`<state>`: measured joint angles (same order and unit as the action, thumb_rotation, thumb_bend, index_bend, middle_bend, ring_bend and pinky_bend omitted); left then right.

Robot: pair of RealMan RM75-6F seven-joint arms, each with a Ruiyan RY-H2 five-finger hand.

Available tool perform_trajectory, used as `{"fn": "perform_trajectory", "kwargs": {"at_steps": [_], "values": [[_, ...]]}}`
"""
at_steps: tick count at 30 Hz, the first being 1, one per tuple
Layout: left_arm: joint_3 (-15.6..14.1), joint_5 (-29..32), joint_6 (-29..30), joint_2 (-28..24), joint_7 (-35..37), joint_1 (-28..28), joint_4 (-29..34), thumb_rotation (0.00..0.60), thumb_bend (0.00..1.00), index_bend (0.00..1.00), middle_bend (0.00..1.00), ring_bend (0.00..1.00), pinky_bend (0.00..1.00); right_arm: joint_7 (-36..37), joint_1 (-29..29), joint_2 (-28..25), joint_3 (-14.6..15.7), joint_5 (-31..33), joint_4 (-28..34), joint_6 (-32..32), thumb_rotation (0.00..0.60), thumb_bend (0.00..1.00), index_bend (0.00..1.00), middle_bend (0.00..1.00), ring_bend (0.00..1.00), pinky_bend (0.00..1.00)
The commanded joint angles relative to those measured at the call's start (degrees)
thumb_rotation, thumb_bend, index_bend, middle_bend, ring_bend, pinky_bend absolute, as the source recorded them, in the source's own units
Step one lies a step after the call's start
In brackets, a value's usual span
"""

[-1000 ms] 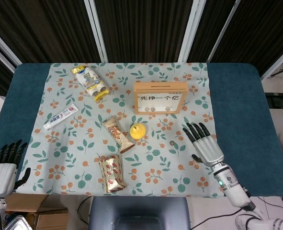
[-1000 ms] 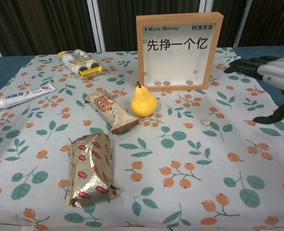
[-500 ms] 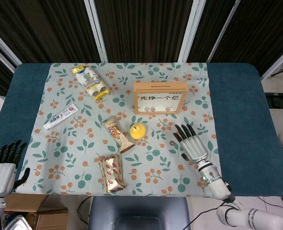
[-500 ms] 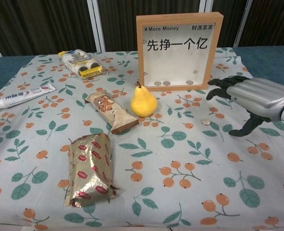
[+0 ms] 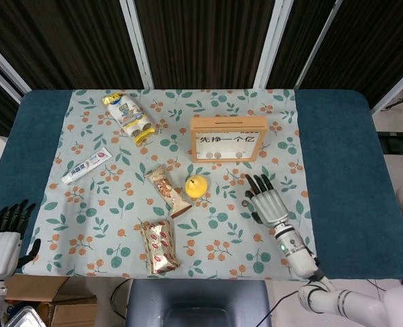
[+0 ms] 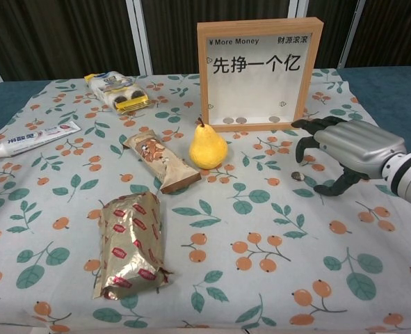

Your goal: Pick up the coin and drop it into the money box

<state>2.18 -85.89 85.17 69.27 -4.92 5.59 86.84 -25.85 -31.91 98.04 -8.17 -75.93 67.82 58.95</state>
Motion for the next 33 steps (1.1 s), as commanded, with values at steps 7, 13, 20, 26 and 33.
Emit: {"fn": "perform_trajectory", "kwargs": {"at_steps": [7, 13, 20, 26, 33], "values": [[0.03, 0.37, -0.35, 0.08, -0.01, 0.06, -0.33, 0.600, 0.40, 0.00, 0.00, 0.00, 0.00, 1.69, -1.08, 1.81, -0.07, 0.39, -2.27, -0.59, 0.600, 0.44, 0.53, 0.00, 0.00, 0.00], [0.02, 0.39, -0.50, 0.08, 0.30, 0.13, -0.44, 0.600, 0.40, 0.00, 0.00, 0.00, 0.00, 1.75, -1.42, 2.54, 0.09, 0.74, -3.35, -0.74, 0.600, 0.44, 0.55, 0.00, 0.00, 0.00], [0.04, 0.39, -0.43, 0.01, -0.04, 0.13, -0.39, 0.600, 0.40, 0.00, 0.00, 0.00, 0.00, 1.99, -1.71, 2.99, 0.26, 1.07, -3.86, -0.99, 0.600, 0.44, 0.51, 0.00, 0.00, 0.00], [-0.05, 0.55, -0.62, 0.06, -0.22, 0.10, -0.51, 0.600, 0.40, 0.00, 0.00, 0.00, 0.00, 2.24, -1.87, 3.19, 0.53, 1.11, -4.17, -1.13, 0.600, 0.44, 0.50, 0.00, 0.00, 0.00], [-0.07, 0.57, -0.62, 0.02, -0.13, 0.07, -0.58, 0.600, 0.40, 0.00, 0.00, 0.00, 0.00, 2.07, -1.92, 3.51, 0.83, 1.14, -4.55, -1.20, 0.600, 0.44, 0.53, 0.00, 0.00, 0.00]]}}
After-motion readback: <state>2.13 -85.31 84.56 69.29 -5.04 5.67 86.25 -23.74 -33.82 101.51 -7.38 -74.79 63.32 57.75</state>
